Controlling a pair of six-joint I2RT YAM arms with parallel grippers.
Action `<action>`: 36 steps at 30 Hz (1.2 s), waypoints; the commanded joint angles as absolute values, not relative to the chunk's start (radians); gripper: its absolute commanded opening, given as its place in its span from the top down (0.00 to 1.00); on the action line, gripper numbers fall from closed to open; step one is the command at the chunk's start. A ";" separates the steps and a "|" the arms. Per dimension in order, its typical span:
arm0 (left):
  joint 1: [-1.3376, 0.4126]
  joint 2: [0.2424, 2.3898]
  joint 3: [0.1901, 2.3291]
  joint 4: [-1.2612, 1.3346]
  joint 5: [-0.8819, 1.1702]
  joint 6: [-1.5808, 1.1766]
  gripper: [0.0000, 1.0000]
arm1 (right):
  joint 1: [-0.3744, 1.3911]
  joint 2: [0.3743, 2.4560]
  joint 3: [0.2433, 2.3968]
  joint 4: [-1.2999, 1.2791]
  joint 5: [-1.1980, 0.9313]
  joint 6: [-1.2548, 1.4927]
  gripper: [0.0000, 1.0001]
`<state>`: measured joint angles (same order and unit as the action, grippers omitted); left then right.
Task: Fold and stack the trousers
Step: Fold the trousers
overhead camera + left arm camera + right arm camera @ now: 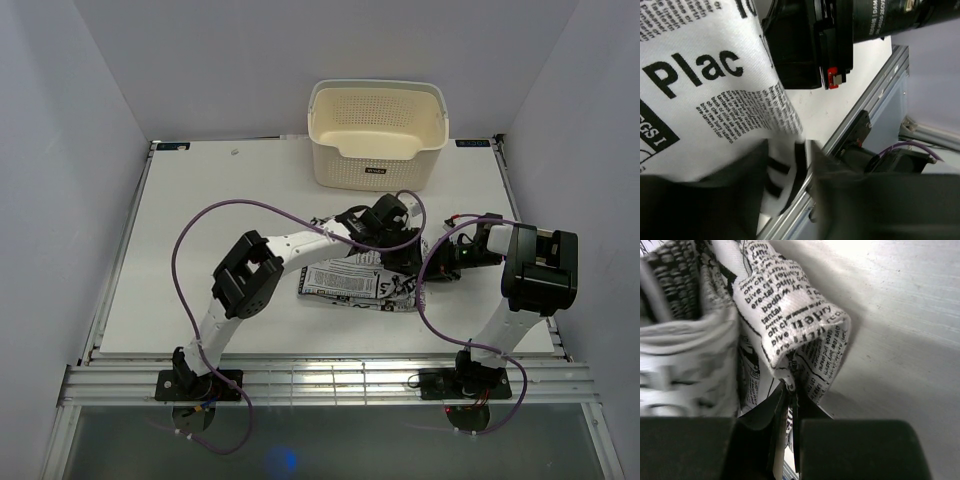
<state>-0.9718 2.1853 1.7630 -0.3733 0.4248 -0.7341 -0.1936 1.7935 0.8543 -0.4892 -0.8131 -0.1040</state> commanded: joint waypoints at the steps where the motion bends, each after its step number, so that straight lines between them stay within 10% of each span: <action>1: -0.982 2.191 1.821 -0.339 0.414 -0.743 0.44 | -0.181 1.772 0.856 -0.489 -0.773 -0.118 0.92; 15: -0.689 1.827 1.530 -0.364 0.518 -0.503 0.30 | -0.390 1.678 1.214 -0.892 -0.554 -0.429 0.69; 21: -0.523 1.623 1.332 -0.380 0.770 -0.278 0.16 | -0.319 1.600 1.342 -1.028 -0.733 -0.523 0.18; 36: -0.423 1.736 0.984 0.139 1.051 -0.597 0.22 | -0.041 1.793 1.174 -1.065 -0.644 -0.623 0.07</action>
<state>-0.4217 1.7100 1.0431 -0.0372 0.9653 -0.4938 -0.0326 1.7542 1.2213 -1.0401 -0.7322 -0.5491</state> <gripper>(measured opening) 0.783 0.928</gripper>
